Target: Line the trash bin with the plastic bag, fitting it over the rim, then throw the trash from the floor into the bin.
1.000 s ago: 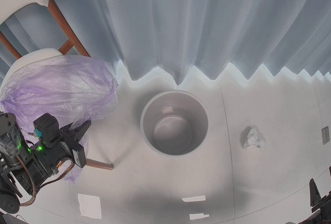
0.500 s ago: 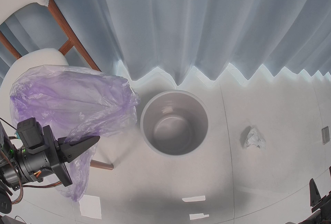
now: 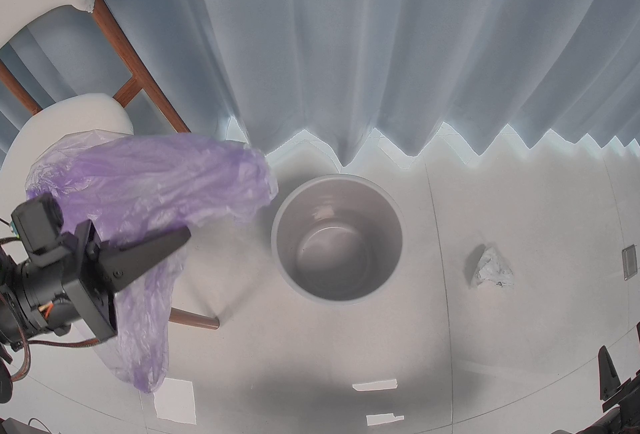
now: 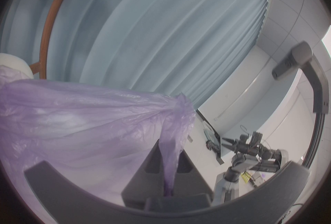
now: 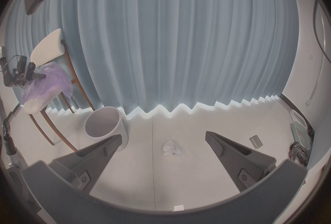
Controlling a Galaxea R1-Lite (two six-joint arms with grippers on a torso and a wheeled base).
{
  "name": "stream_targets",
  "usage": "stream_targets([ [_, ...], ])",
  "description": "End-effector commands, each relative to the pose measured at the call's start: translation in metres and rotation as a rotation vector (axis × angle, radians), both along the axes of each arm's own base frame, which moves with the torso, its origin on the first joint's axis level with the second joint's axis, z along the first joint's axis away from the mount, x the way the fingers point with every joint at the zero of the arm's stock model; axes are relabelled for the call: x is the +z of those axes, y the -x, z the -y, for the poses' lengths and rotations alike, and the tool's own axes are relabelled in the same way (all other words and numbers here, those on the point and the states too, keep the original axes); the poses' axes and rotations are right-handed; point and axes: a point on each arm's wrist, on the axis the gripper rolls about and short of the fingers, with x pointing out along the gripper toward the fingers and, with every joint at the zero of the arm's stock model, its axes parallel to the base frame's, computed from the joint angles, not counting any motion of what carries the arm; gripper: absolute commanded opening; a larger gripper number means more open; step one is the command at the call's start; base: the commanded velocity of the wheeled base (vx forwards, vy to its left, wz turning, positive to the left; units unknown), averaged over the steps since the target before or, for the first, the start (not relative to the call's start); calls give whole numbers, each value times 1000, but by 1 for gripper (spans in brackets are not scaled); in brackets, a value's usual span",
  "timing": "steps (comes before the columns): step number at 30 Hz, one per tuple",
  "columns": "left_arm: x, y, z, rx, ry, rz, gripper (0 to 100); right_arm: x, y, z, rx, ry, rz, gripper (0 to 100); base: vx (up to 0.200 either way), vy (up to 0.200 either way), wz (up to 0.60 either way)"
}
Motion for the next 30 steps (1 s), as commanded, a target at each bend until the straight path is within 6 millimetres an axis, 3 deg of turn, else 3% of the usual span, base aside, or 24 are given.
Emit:
stream_targets([
  [1,18,-14,2,18,53,-1,0,-5,0,0,0,1,0,100,0,0,0],
  [8,0,-24,6,19,45,-108,0,-5,0,0,0,-1,0,100,0,0,0],
  [16,3,-36,11,15,47,-109,0,-5,0,0,0,1,0,100,0,0,0],
  [30,-10,-36,14,-4,22,-140,0,-5,0,0,0,-1,0,100,0,0,0],
])
